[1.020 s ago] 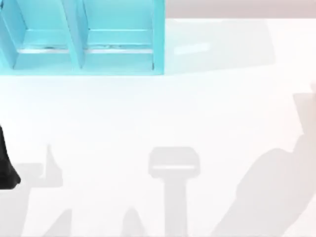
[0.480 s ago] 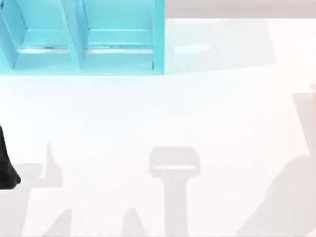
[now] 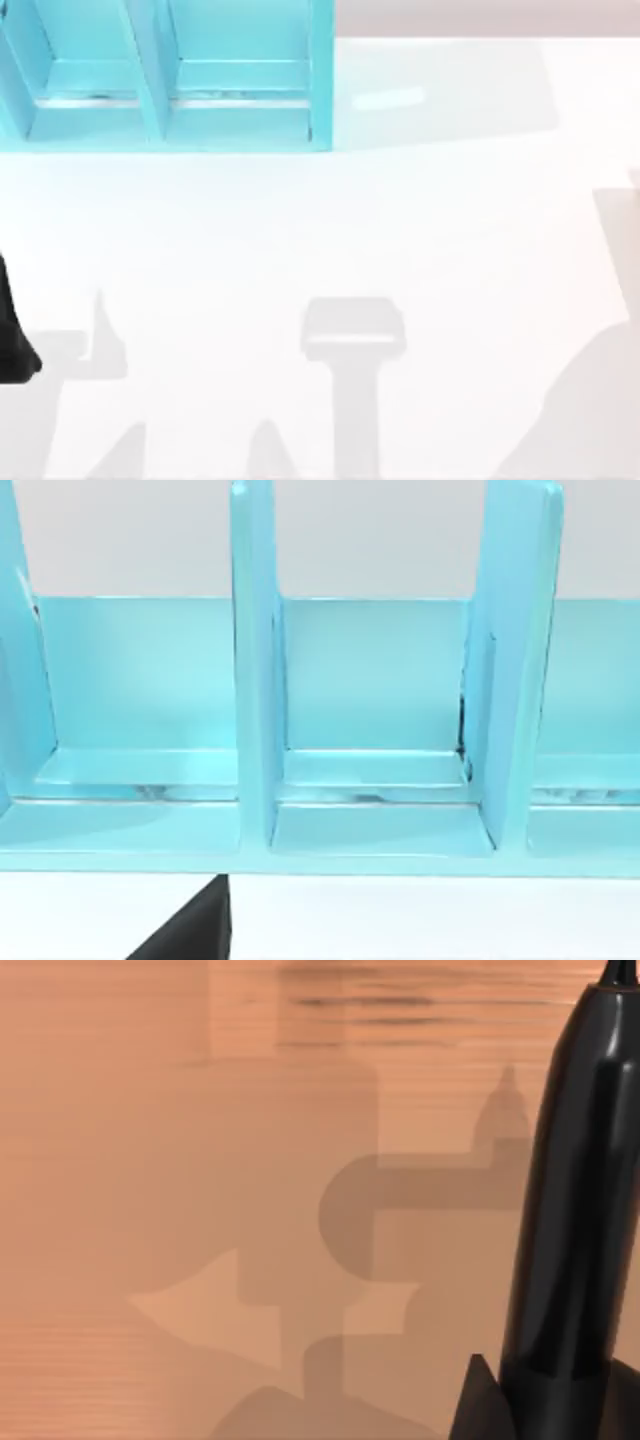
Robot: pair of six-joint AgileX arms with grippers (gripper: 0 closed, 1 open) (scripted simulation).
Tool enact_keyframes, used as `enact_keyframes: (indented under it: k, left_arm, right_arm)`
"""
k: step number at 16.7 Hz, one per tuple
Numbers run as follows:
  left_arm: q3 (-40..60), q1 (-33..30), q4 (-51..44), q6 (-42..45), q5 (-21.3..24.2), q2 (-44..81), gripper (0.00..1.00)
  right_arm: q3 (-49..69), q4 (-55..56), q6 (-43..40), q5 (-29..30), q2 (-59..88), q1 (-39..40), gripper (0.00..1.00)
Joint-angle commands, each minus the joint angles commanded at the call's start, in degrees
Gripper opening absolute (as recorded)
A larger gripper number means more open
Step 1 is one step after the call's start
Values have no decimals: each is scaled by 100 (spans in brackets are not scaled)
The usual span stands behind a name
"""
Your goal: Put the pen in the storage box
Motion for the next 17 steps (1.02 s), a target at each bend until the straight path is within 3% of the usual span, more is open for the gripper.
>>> enact_keyframes:
  k: [11,17]
  left_arm:
    - [0,0,0,0,0,0,100]
    - [0,0,0,0,0,0,100]
  right_arm:
    - [0,0,0,0,0,0,98]
    - [0,0,0,0,0,0,100]
